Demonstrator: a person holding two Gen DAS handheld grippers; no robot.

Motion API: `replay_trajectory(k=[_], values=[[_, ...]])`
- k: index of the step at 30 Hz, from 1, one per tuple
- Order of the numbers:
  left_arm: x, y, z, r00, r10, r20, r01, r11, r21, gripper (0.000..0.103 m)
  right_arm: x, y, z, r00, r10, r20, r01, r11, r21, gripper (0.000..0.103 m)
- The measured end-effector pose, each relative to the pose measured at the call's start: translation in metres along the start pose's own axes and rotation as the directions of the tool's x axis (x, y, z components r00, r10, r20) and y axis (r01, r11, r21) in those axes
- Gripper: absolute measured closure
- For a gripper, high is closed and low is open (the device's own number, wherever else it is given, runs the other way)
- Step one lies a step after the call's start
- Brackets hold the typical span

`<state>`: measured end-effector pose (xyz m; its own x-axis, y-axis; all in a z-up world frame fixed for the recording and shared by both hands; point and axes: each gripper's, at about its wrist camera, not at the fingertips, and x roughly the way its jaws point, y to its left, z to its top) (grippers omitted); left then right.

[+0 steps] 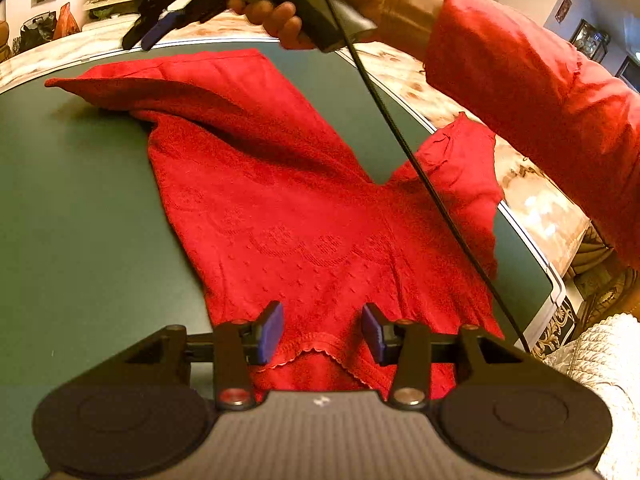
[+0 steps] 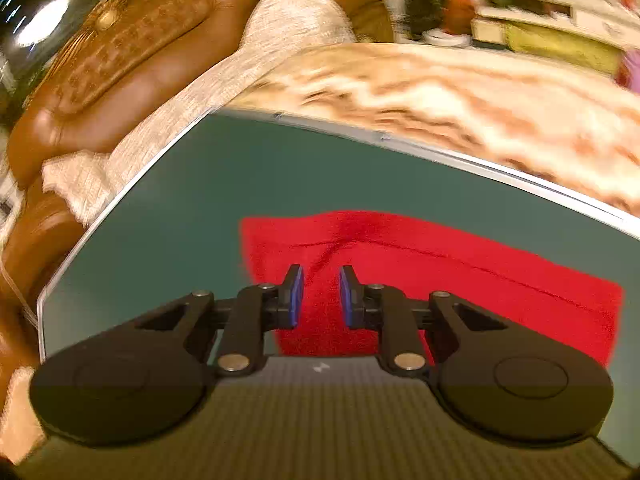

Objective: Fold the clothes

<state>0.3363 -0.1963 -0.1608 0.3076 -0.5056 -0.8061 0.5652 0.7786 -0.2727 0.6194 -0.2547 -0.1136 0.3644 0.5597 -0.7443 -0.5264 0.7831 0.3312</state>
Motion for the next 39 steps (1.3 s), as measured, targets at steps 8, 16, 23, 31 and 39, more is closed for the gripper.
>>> replay_trajectory(k=[8, 16, 23, 31, 39], values=[[-0.001, -0.004, 0.000, 1.000, 0.011, -0.002, -0.011, 1.000, 0.009, 0.050, 0.036, 0.072, 0.003, 0.993, -0.109, -0.045, 0.093, 0.955, -0.280, 0.067], [-0.002, -0.002, -0.001, 1.000, 0.005, 0.002, -0.005, 1.000, 0.016, 0.050, 0.032, 0.051, 0.012, 0.979, -0.206, 0.011, 0.204, 0.962, -0.180, 0.100], [-0.003, -0.001, -0.002, 1.000, 0.000, 0.002, 0.000, 1.000, 0.013, 0.050, -0.037, -0.026, 0.028, 0.961, -0.256, 0.105, 0.252, 0.966, 0.057, 0.100], [-0.003, -0.004, -0.003, 1.000, 0.009, -0.003, -0.008, 0.999, 0.031, 0.049, -0.054, -0.119, 0.004, 0.921, -0.389, 0.027, 0.366, 0.887, 0.279, 0.100], [-0.005, -0.007, -0.004, 1.000, 0.015, -0.014, -0.015, 0.999, 0.051, 0.048, -0.040, -0.149, -0.028, 0.904, -0.425, -0.041, 0.410, 0.838, 0.359, 0.100]])
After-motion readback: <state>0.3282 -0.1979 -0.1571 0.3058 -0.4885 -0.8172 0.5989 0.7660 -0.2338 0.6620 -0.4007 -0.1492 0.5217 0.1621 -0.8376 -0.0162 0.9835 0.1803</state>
